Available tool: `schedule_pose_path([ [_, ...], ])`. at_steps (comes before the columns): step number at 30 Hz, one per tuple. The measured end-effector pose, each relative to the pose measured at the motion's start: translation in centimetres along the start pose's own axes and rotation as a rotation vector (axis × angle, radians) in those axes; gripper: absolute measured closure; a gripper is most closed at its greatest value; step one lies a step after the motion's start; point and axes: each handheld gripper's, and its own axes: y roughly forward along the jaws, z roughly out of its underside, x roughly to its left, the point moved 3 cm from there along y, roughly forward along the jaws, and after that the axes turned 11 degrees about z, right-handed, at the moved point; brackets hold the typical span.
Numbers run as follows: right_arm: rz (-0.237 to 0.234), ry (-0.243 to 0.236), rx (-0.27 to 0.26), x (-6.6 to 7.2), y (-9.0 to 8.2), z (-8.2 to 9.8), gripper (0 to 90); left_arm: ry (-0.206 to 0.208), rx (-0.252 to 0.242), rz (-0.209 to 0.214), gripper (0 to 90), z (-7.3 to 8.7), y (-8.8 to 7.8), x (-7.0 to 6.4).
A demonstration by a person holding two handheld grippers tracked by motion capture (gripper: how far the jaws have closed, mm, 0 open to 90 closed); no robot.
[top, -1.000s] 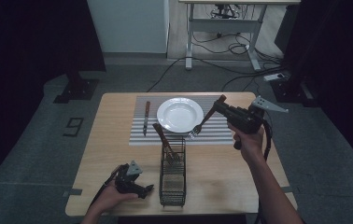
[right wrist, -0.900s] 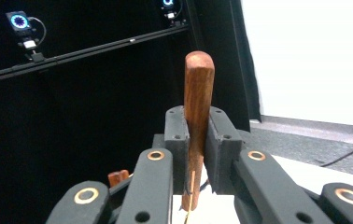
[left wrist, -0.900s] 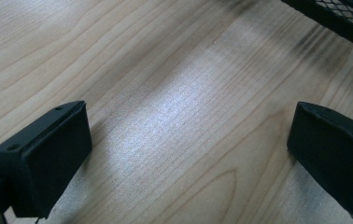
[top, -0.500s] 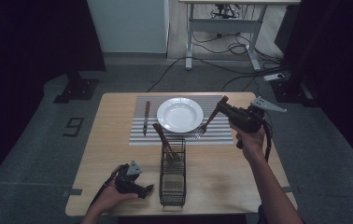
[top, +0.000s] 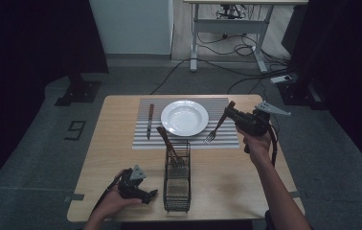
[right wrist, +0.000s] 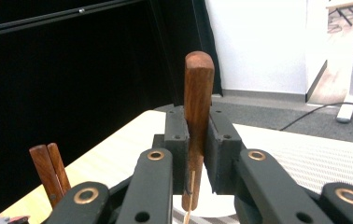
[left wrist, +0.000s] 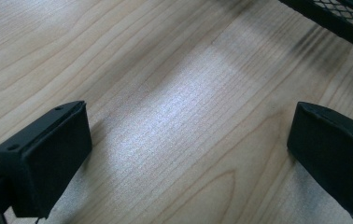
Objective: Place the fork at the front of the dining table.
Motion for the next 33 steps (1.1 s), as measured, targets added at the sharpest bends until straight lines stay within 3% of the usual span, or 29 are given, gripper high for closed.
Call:
schedule_pose_path([
  [13,0.045,-0.04,0.069,-0.4,1.4,1.7,80.2,0.0,-0.001,0.001,0.0,0.0,0.0,0.0],
  [21,0.127,-0.101,0.123,-0.9,2.3,2.7,80.2,0.0,-0.001,0.0,0.0,0.0,0.0,-0.1],
  [33,0.181,-0.103,0.144,-2.0,2.7,3.2,80.2,0.002,0.0,0.0,0.0,0.0,0.1,-0.1],
])
